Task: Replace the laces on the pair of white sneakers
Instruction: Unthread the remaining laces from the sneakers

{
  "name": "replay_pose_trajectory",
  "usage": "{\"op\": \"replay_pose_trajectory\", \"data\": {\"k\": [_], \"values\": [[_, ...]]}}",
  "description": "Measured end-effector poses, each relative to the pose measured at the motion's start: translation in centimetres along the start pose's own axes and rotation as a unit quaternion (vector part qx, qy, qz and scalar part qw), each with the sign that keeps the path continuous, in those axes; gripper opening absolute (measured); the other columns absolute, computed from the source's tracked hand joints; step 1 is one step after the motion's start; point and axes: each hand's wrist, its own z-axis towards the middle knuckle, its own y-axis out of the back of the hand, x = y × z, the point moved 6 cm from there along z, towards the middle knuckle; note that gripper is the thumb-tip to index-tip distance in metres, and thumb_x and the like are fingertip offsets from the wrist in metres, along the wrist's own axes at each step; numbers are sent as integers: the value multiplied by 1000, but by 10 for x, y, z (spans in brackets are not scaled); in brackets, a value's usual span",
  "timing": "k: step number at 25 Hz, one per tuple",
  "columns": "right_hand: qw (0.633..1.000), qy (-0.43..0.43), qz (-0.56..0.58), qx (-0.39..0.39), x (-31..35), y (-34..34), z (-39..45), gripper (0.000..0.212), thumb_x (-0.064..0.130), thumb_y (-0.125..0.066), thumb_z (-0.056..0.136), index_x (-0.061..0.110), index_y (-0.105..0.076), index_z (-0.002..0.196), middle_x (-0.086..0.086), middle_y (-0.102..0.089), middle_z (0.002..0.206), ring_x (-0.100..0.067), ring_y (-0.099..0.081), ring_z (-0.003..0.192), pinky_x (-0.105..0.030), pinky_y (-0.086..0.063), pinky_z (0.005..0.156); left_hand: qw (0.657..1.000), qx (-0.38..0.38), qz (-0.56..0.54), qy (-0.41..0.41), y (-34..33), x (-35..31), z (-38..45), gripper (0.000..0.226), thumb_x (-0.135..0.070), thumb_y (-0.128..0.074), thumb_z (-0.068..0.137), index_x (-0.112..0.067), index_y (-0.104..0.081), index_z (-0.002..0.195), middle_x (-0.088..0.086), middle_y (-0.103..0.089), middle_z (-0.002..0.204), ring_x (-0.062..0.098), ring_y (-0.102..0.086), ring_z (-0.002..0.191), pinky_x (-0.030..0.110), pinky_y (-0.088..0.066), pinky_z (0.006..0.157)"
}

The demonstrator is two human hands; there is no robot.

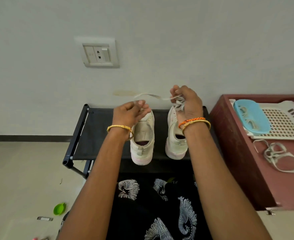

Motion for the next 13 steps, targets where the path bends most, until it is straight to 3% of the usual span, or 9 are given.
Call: {"op": "replay_pose_trajectory", "data": {"k": [3, 5, 7, 9, 11, 13], "values": [[993, 16, -110, 26, -6, -5, -21, 29, 1, -61, 79, 11, -46, 57, -6, -62, 61, -19, -61, 62, -25, -51, 52, 991, 121, -61, 15, -38, -28, -28, 19, -11, -50, 95, 1, -65, 93, 10, -73, 82, 18, -72, 78, 19, -56, 70], [985, -14, -160, 67, -12, -11, -40, 19, 5, -54, 90, 6, -50, 72, -11, -56, 63, -19, -58, 56, -23, -50, 46, 986, 150, -74, 13, -54, -41, -39, 22, -10, -46, 97, 4, -62, 96, 10, -73, 82, 18, -72, 77, 18, -56, 67], [982, -63, -152, 91, -14, -11, -52, 16, 13, -47, 96, 7, -51, 83, -7, -54, 58, -13, -52, 44, -21, -45, 40, 987, 150, -60, 11, -60, -50, -42, 22, -9, -44, 98, 5, -61, 98, 11, -72, 83, 18, -72, 75, 19, -56, 66], [979, -121, -131, 99, -10, -8, -56, 19, 21, -42, 99, 11, -51, 86, 1, -42, 47, -6, -35, 33, -14, -28, 33, 990, 136, -32, 9, -58, -50, -46, 20, -7, -45, 97, 5, -61, 99, 13, -69, 86, 17, -71, 73, 19, -57, 67], [963, -167, -176, 120, -6, -5, -58, 26, 35, -42, 99, 14, -54, 89, 5, -33, 43, -5, -26, 31, -13, -20, 31, 992, 123, -14, 7, -56, -44, -51, 19, -6, -50, 94, 6, -62, 103, 11, -70, 85, 16, -71, 71, 19, -57, 68], [941, -173, -255, 143, -3, 3, -60, 36, 47, -46, 94, 16, -55, 80, 7, -28, 43, -4, -22, 31, -13, -18, 31, 995, 89, 33, -11, -54, -37, -54, 23, -8, -59, 90, 4, -64, 108, 6, -70, 81, 10, -68, 63, 16, -55, 61]]}}
